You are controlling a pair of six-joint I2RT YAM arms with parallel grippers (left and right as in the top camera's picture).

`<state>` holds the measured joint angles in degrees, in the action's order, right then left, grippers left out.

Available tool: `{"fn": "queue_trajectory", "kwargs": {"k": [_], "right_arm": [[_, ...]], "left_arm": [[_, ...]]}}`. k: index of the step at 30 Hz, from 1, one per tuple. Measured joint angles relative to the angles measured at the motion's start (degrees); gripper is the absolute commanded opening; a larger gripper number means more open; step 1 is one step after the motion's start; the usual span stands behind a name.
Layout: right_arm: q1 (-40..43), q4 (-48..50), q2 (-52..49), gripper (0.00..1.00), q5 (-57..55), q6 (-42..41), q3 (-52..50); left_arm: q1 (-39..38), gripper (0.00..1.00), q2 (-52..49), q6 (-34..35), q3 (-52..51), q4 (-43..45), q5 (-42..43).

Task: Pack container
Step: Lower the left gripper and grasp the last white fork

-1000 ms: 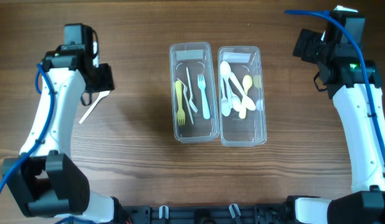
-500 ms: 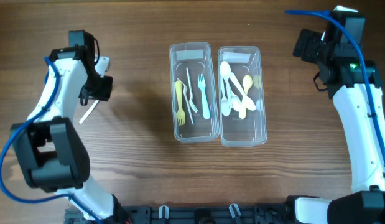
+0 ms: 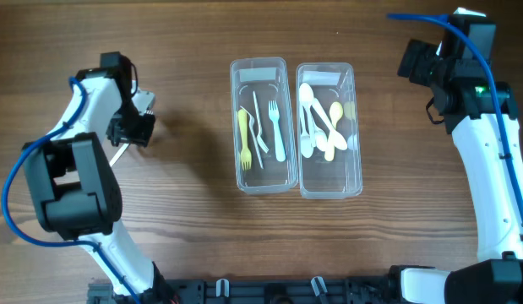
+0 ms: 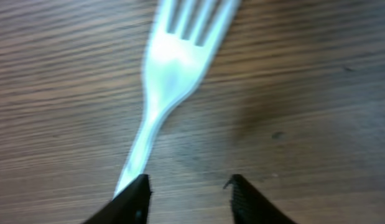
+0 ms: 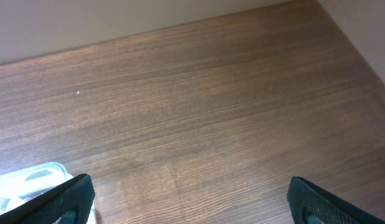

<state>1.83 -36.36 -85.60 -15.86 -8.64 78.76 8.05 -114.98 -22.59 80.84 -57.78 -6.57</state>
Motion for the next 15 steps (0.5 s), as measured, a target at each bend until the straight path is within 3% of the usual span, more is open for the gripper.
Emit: {"fn": "queue_trajectory", "kwargs": {"k": [15], "right_arm": [[0.0,0.0,0.0,1.0,0.0,0.0,0.0]], "left_arm": [[3.7,0.52,0.0,-5.3,0.0,3.9,4.0]]}}
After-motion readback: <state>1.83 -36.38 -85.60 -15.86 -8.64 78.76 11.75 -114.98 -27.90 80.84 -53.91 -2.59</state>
